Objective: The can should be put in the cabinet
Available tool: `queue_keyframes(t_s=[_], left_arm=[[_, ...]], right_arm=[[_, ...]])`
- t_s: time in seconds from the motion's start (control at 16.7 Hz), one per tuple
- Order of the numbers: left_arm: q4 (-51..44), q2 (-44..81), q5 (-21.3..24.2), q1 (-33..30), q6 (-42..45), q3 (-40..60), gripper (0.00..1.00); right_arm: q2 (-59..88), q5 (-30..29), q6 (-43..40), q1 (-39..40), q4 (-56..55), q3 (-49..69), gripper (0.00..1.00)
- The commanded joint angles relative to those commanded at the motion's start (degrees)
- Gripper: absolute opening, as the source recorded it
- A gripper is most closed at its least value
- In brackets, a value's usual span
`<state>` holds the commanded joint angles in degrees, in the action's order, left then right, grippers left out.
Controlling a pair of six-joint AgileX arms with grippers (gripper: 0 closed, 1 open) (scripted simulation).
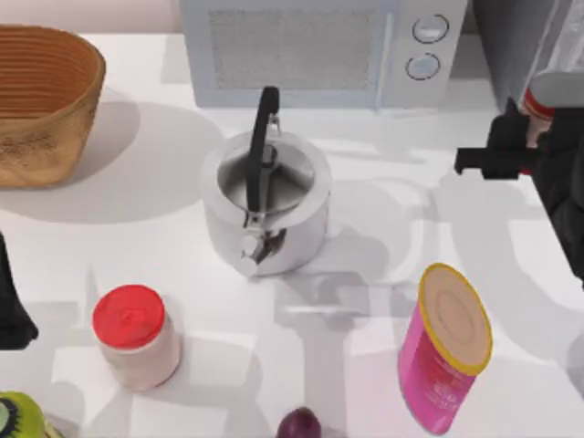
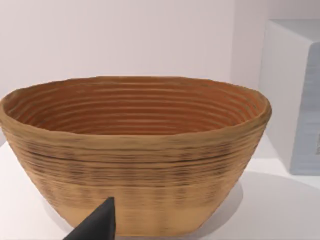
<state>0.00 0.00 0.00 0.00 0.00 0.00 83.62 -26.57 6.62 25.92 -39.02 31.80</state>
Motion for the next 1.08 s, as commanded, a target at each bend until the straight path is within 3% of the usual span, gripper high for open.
queue_keyframes(t_s=[0.48, 0.84, 1.08], left_arm=[[0.0, 0.0, 0.0, 0.0, 0.0, 0.0, 1.00], [0.0, 0.0, 0.0, 0.0, 0.0, 0.0, 1.00], [0.0, 0.0, 0.0, 0.0, 0.0, 0.0, 1.00]], right_arm=[[-5.8, 3.3, -0.7, -1.6, 3.7, -3.3, 0.00], [-24.5, 9.5, -2.5, -8.6, 15.1, -12.8, 0.00], [-44.7, 12.0, -4.0, -15.3, 21.7, -18.1, 0.00]])
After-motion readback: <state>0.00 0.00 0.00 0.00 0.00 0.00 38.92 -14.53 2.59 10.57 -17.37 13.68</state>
